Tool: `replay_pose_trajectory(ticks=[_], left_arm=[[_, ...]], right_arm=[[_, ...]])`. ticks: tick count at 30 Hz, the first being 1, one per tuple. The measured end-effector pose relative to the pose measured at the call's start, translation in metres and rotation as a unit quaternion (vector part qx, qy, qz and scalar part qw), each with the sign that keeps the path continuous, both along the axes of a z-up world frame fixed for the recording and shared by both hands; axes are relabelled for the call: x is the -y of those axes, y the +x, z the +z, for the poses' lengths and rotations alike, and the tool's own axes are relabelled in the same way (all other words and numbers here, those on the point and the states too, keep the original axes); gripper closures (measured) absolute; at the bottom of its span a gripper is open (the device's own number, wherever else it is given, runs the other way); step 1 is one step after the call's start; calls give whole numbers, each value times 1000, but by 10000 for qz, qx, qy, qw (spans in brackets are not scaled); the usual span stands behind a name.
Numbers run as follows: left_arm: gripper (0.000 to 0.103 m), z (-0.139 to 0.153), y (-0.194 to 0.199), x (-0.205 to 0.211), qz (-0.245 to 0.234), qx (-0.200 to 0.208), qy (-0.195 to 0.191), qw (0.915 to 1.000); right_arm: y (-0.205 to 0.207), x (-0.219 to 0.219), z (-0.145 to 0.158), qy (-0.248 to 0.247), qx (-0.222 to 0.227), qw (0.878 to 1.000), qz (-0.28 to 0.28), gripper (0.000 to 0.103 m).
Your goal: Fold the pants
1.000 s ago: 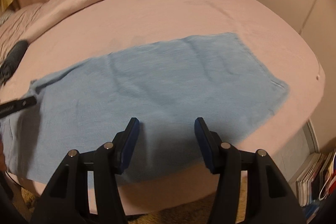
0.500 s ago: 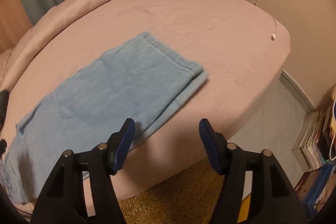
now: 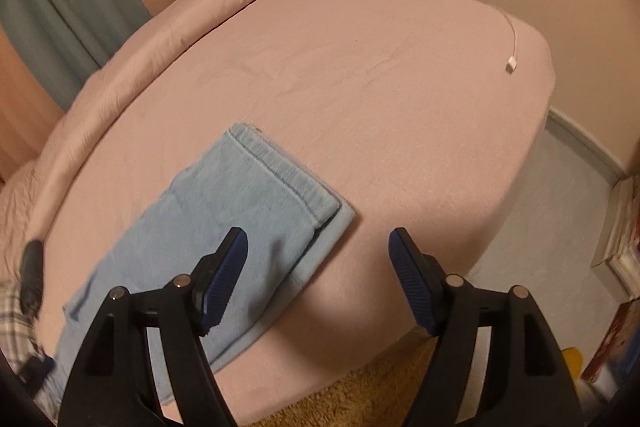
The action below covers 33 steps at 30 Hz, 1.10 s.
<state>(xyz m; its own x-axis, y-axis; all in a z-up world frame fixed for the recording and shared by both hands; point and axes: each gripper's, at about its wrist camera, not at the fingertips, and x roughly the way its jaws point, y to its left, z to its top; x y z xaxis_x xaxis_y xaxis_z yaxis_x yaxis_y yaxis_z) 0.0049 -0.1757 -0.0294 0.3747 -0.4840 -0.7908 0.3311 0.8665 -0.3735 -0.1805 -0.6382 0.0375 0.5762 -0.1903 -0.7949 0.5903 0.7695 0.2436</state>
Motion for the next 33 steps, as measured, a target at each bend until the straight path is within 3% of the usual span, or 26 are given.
replay_pose_trajectory(ticks=[4, 7, 8, 9, 11, 13, 16, 18, 21, 24, 26, 28, 29, 30, 32, 33], left_arm=[[18, -9, 3, 6, -40, -124, -48, 9999], [18, -15, 10, -1, -4, -430, -353, 9985], [18, -16, 11, -4, 25, -508, -429, 9978], [18, -17, 13, -9, 75, -587, -504, 9970], [18, -15, 16, -19, 166, -601, -627, 9961], [18, -10, 18, -28, 268, -577, -764, 9950], [18, -6, 28, -42, 396, -651, -1094, 9911], [16, -8, 37, -49, 404, -808, -1460, 9852], [16, -18, 48, -48, 377, -1030, -1767, 9781], [16, -37, 59, -38, 225, -1311, -1938, 9720], [17, -55, 66, -27, 235, -1466, -1557, 9766], [43, -64, 68, -21, 282, -1452, -1250, 9811], [75, -66, 69, -19, 303, -1435, -1111, 9829], [93, -66, 68, -19, 338, -1414, -963, 9847], [96, -58, 66, -25, 333, -1374, -1101, 9838], [96, -43, 63, -31, 323, -1165, -1103, 9865]], right_arm=[[14, 5, -15, 349, 35, 9994, 34, 33], [24, 7, -23, 273, 99, 9996, -45, 61], [29, 6, -23, 150, 90, 9998, -61, 78], [32, 5, -23, 155, 78, 9998, -55, 86], [37, -1, -14, 139, 126, 9998, 18, 87], [36, -21, 10, -65, 526, 9976, 445, 88], [37, -74, 43, -58, 1059, 9832, 1486, 88], [35, -124, 56, -145, 1261, 9642, 2327, 88], [36, -185, 43, 124, 1145, 9388, 3245, 88], [42, -226, 8, 374, 717, 9245, 3726, 87], [42, -240, -9, 534, 463, 9183, 3895, 87], [43, -249, -21, 641, 280, 9131, 4016, 87], [43, -253, -22, 600, 237, 9120, 4052, 87], [43, -256, -21, 516, 228, 9123, 4056, 87], [40, -264, -14, 439, 231, 9120, 4072, 87], [40, -266, -10, 479, 258, 9107, 4094, 87]])
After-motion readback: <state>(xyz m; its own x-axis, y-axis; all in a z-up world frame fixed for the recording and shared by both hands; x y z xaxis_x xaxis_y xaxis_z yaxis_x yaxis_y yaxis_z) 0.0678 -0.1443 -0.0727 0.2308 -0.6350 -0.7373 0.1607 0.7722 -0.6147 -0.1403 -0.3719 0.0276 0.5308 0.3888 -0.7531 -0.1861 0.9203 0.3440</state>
